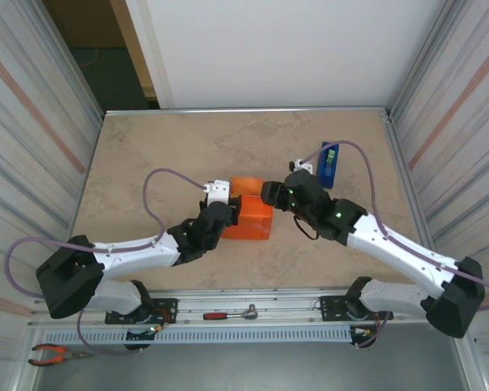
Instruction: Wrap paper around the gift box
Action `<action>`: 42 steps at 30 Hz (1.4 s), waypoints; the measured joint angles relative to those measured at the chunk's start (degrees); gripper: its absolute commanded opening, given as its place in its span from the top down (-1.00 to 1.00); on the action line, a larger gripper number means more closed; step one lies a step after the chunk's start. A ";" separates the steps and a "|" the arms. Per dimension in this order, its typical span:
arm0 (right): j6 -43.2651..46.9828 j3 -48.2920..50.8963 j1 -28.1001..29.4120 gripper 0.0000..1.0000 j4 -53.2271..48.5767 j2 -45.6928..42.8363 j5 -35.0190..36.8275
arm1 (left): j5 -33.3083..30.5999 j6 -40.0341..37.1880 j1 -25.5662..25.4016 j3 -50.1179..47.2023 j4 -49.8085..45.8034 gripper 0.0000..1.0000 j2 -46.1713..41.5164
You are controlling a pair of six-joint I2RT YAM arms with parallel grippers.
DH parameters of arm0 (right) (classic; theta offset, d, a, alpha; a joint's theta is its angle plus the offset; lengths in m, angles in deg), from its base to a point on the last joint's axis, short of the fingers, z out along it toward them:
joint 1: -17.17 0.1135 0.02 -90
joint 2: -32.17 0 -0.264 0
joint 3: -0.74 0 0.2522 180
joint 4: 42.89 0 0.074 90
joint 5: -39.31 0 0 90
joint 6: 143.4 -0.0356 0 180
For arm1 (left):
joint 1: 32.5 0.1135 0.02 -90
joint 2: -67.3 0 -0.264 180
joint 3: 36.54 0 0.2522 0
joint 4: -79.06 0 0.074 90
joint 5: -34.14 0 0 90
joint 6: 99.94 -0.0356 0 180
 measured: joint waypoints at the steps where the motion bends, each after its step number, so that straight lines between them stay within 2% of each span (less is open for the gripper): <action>1: -0.42 1.16 -0.68 -0.33 0.35 -1.75 -0.02 | -0.02 0.00 0.00 0.00 0.00 0.10 0.00; 3: -1.66 3.78 -2.71 -0.14 1.14 -4.70 -0.42 | -0.02 0.02 0.00 0.00 0.00 0.10 0.00; 7: -4.83 8.81 -6.82 0.66 2.78 -6.84 -2.54 | -0.02 0.00 0.00 0.00 0.00 0.10 0.00; 10: -6.40 11.02 -7.93 0.99 4.50 -6.12 -4.74 | -0.02 0.02 0.00 0.00 0.00 0.11 0.00; 22: -8.79 11.17 -7.34 1.00 13.16 2.71 -10.67 | -0.04 0.17 0.00 0.00 0.00 0.11 0.00; 33: -8.79 7.76 -2.43 1.00 15.82 6.86 -11.23 | -0.04 0.20 0.00 0.00 -0.02 0.11 0.00; 42: -8.50 6.67 -0.90 1.00 16.41 9.20 -11.43 | -0.07 0.24 0.00 0.00 -0.09 0.11 0.00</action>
